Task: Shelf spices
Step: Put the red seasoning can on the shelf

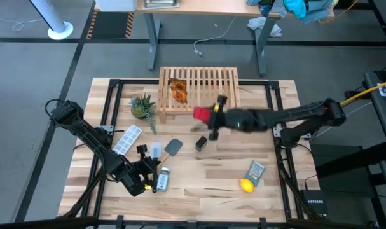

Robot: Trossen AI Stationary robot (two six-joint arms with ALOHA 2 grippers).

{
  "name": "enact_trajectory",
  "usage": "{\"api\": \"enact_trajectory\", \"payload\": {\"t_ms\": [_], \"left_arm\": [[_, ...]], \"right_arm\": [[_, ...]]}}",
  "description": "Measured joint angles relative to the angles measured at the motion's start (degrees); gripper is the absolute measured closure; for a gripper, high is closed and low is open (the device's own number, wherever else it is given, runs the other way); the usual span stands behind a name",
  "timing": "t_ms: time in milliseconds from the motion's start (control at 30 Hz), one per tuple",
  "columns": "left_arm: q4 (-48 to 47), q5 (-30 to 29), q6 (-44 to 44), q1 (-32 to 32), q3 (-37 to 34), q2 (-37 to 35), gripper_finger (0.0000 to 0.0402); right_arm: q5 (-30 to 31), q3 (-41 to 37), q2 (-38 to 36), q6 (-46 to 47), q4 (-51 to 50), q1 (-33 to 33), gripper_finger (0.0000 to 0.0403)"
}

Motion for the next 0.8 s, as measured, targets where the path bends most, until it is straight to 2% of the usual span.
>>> {"api": "enact_trajectory", "payload": {"t_ms": [233, 467, 667, 800], "left_arm": [[0.0, 0.0, 0.0, 0.0, 0.0, 0.0, 0.0402], [0.1, 0.0, -0.4, 0.0, 0.0, 0.0, 0.0402], [0.7, -1.0, -0.3, 1.3, 0.0, 0.0, 0.0402], [2.9, -1.1, -0.2, 2.9, 0.0, 0.0, 0.0402]], "right_arm": [[-22.6, 0.8, -0.2, -0.9, -0.1, -16.8, 0.0219], [-39.2, 0.8, -0.1, 0.4, 0.1, -29.9, 0.0219], [-48.0, 0.8, 2.8, 0.4, 2.9, -34.4, 0.0219], [-49.8, 0.8, 6.2, -4.0, 6.9, -34.3, 0.0219]]}}
